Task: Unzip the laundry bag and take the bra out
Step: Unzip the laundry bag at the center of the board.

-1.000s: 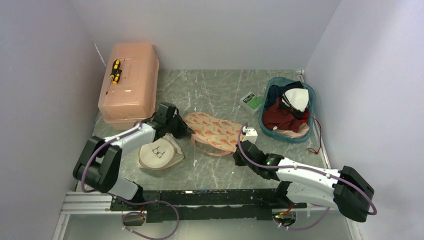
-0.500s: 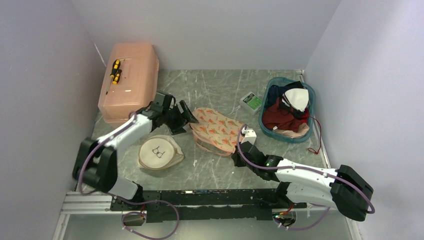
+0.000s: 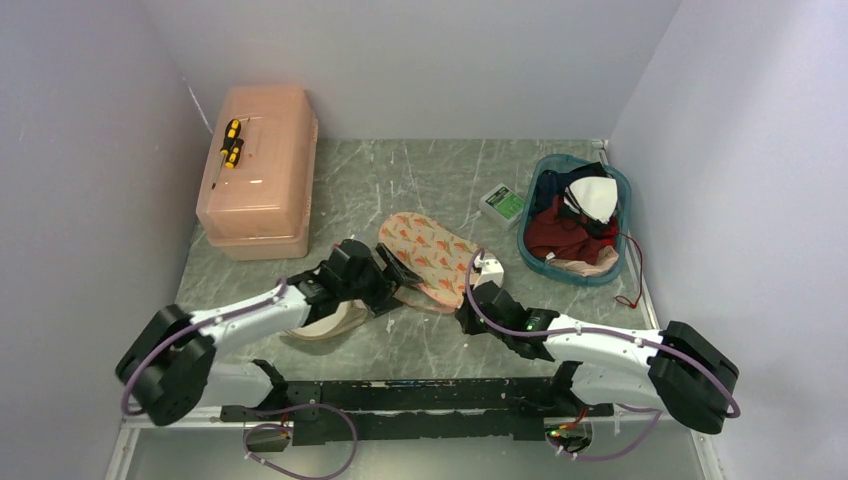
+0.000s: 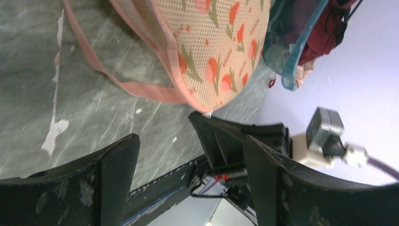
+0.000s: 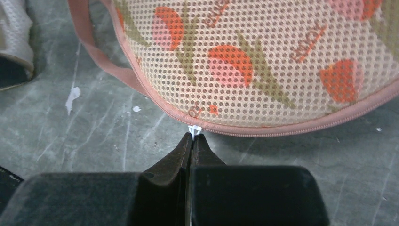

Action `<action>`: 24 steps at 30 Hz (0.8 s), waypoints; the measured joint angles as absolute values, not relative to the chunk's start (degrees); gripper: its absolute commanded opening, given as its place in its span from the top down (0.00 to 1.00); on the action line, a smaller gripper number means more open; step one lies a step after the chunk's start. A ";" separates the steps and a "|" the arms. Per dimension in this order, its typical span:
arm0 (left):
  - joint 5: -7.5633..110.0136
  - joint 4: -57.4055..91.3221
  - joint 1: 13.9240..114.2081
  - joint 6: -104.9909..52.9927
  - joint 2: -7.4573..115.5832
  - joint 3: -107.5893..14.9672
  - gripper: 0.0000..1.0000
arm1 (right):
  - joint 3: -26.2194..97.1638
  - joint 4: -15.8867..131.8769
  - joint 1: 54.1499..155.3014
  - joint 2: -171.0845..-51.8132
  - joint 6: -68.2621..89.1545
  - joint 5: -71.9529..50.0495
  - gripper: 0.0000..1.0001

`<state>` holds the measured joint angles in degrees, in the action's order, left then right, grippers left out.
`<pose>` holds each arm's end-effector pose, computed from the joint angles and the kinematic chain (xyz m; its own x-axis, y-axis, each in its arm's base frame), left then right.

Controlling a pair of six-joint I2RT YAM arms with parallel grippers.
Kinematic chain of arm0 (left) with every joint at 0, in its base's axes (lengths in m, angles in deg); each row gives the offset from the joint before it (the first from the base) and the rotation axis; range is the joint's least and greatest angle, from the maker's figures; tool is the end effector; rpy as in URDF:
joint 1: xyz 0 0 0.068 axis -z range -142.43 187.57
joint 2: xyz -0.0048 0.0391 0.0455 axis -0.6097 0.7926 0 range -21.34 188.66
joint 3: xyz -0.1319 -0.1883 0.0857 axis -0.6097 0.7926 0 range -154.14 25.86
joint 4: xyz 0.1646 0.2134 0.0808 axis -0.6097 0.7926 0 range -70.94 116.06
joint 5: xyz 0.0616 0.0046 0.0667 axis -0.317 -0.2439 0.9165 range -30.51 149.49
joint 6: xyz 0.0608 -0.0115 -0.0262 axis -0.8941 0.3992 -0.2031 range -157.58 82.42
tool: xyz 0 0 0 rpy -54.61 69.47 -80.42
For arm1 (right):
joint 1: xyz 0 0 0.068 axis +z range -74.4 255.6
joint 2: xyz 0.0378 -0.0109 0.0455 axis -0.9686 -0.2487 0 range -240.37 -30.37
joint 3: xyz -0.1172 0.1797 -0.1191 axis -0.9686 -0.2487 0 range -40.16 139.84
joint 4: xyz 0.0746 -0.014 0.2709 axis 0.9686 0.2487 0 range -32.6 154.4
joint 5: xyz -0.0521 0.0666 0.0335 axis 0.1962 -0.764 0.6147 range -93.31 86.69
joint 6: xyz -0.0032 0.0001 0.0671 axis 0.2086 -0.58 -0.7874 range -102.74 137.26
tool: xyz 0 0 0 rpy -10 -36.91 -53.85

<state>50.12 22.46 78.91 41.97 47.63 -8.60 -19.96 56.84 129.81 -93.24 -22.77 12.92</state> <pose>0.2112 -0.1974 0.1540 -0.8194 -0.5715 -0.0447 -0.3180 0.5181 -0.7940 0.1537 0.1875 0.1027 -0.7232 0.0529 -0.6886 -0.2512 0.9086 0.3336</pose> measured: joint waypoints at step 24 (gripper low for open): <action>49.88 8.12 83.70 47.70 71.10 -16.45 0.21 | -19.87 52.47 131.30 -90.75 -20.54 6.95 1.00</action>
<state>49.88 8.12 83.70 47.70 71.10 -16.45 -19.87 52.47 131.30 -90.75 -20.54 6.95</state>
